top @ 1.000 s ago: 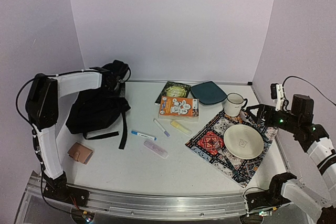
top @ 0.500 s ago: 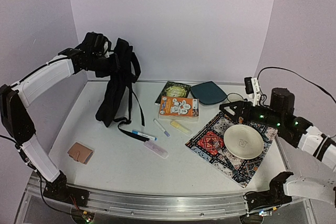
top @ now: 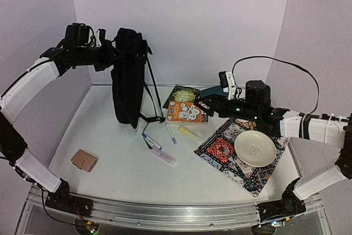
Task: Pack the student bag
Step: Pass from the left arm to the right
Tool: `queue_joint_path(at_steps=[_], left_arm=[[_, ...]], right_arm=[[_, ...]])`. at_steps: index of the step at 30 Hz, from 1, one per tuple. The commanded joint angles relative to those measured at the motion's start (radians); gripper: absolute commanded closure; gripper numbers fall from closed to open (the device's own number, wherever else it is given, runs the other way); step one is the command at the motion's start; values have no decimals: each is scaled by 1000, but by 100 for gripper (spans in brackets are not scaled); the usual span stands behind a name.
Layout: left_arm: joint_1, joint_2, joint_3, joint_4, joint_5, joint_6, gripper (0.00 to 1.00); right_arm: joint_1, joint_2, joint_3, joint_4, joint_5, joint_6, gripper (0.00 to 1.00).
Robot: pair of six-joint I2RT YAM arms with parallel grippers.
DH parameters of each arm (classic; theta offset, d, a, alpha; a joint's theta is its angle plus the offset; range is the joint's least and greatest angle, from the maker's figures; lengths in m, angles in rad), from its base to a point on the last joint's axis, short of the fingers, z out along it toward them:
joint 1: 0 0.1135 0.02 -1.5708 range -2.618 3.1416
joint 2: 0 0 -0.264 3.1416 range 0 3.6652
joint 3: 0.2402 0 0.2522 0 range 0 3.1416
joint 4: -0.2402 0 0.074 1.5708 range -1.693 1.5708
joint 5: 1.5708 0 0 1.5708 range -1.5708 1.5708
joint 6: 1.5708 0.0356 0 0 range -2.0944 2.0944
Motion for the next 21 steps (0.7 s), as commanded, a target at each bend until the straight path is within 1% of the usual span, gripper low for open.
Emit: queue_joint_path(at_steps=[1,6,12,17,21], left_arm=[[7,-111,-29,292,105,-79,100],[7,-146,-145,434,121,-194,100],[7,-158,-224,545,101,-290,100],[7,-180,-273,596,57,-342,100],[7,-196,-300,621,30,-368,100]], right_arm=[[22,87,98,142,-16,39,2],[124,179,170,144,67,-88,2],[288,261,215,226,291,-325,2],[394,371,280,351,385,-498,2],[458,468,345,419,446,-648,2]])
